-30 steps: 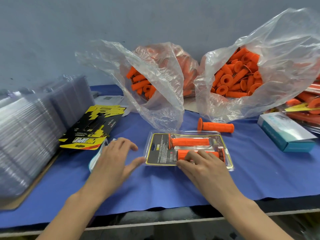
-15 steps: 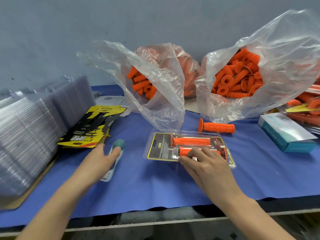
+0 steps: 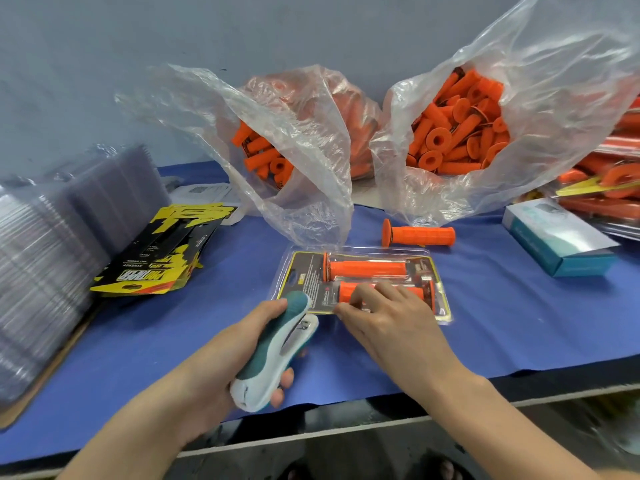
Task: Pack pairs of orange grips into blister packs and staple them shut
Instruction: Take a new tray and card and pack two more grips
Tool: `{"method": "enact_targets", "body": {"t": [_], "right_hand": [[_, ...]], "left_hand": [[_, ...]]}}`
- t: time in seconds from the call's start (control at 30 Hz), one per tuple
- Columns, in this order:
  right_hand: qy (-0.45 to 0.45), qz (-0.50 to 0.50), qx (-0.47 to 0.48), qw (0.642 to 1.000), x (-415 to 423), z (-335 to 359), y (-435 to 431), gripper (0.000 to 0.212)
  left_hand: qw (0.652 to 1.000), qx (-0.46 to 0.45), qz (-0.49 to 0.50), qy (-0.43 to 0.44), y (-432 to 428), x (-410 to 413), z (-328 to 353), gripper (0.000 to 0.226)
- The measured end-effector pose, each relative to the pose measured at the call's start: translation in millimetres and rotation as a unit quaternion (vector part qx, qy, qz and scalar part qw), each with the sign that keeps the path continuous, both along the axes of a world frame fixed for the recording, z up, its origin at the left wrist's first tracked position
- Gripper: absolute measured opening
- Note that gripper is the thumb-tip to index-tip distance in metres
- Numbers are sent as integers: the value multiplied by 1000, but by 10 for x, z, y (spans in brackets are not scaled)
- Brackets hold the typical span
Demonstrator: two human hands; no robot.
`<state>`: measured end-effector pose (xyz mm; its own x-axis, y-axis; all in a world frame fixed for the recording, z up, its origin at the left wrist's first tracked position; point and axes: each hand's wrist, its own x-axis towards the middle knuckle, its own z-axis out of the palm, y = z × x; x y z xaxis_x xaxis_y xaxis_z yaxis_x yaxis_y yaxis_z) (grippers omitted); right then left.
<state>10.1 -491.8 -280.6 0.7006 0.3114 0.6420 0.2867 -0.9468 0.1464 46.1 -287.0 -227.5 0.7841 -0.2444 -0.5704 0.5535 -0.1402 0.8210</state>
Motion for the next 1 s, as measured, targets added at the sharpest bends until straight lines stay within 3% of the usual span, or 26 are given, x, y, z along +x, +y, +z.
{"method": "enact_targets", "body": {"t": [0.4,0.67,1.0], "right_hand": [[-7,-5,-10,1000,16,7,-14,14],[-30,15,-30,999,-8,-37,22,14],[-13,18,-32,999,-16,-21,35,23]], "left_hand": [[995,-59,-85,-17,52,97,-141,52],[997,-25,-49,-56,-112,-4,-119,50],[996,-71,-46,-39,-208,14,-165,51]]}}
